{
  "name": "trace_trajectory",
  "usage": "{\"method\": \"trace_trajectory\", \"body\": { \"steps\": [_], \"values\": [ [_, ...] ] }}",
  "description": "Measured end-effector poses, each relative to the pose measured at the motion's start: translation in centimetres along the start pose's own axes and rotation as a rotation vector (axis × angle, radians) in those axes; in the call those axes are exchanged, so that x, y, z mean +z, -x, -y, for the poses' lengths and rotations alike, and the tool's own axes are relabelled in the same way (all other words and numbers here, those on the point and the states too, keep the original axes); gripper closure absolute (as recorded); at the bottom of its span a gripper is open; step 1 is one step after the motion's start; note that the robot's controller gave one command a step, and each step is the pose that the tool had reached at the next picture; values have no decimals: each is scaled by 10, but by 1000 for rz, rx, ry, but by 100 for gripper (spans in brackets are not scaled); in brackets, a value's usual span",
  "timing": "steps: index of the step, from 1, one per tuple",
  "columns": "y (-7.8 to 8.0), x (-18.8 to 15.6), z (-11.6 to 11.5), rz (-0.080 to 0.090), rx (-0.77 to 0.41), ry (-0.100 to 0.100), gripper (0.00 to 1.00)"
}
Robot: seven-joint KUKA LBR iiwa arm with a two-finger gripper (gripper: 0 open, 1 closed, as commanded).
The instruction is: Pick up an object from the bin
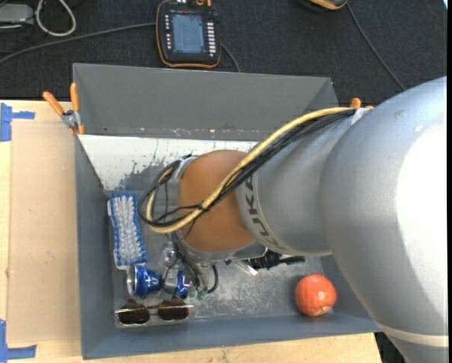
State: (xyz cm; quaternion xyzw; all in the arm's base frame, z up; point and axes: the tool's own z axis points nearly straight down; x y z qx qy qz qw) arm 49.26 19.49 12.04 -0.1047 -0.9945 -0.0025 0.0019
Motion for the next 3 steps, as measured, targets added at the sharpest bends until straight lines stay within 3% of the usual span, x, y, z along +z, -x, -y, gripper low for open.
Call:
{"method": "trace_trajectory", "body": {
  "steps": [1, 2, 3],
  "values": [
    [-3, 6, 9, -5, -34, -4, 100],
    [-4, 43, 3, -4, 53, 0, 100],
    [2, 44, 14, 2, 44, 5, 100]
  ]
}}
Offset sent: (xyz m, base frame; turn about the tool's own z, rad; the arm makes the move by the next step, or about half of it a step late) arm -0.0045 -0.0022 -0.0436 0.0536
